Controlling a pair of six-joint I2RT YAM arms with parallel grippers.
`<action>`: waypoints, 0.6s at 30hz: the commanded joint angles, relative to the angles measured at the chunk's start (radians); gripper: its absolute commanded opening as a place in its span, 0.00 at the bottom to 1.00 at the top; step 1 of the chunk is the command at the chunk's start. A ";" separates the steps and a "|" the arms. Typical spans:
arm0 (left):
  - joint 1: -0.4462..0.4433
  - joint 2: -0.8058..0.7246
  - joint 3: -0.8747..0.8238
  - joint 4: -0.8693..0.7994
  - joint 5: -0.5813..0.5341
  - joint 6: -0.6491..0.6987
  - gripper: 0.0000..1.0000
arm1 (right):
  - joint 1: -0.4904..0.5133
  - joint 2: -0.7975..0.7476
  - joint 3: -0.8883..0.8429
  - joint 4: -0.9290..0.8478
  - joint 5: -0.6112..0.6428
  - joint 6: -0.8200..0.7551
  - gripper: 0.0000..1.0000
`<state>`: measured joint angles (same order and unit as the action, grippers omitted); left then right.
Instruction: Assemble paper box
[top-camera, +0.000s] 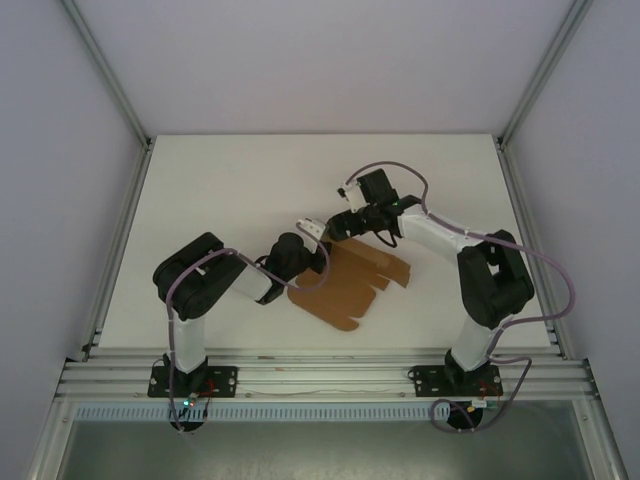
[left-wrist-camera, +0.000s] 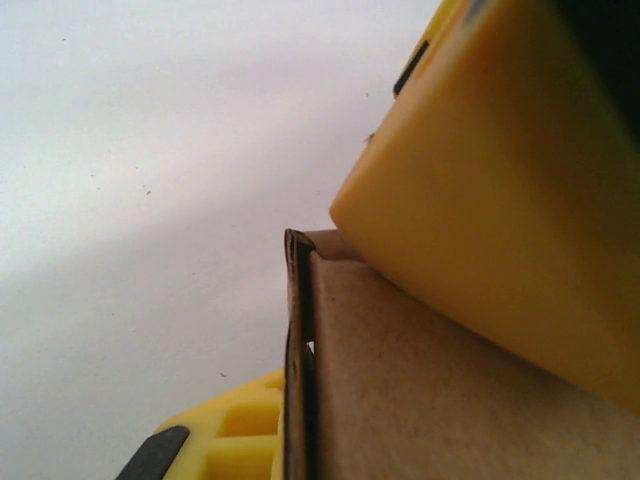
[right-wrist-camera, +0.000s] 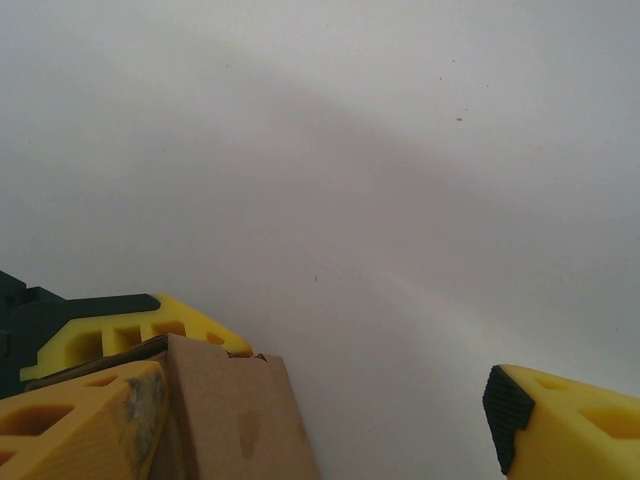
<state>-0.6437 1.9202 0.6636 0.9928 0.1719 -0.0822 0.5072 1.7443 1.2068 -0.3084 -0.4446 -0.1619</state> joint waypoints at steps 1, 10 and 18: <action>0.006 0.007 0.042 0.000 -0.131 -0.012 0.00 | 0.021 0.014 -0.080 -0.159 0.017 0.038 0.83; -0.039 -0.004 0.071 -0.209 -0.450 0.027 0.00 | 0.021 -0.158 -0.134 -0.106 0.103 0.180 0.87; -0.039 -0.168 0.031 -0.281 -0.449 -0.078 0.00 | 0.019 -0.385 -0.171 -0.155 0.439 0.220 1.00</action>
<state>-0.6868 1.8343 0.6994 0.7891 -0.2161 -0.1062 0.5285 1.4578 1.0435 -0.4030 -0.1757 0.0395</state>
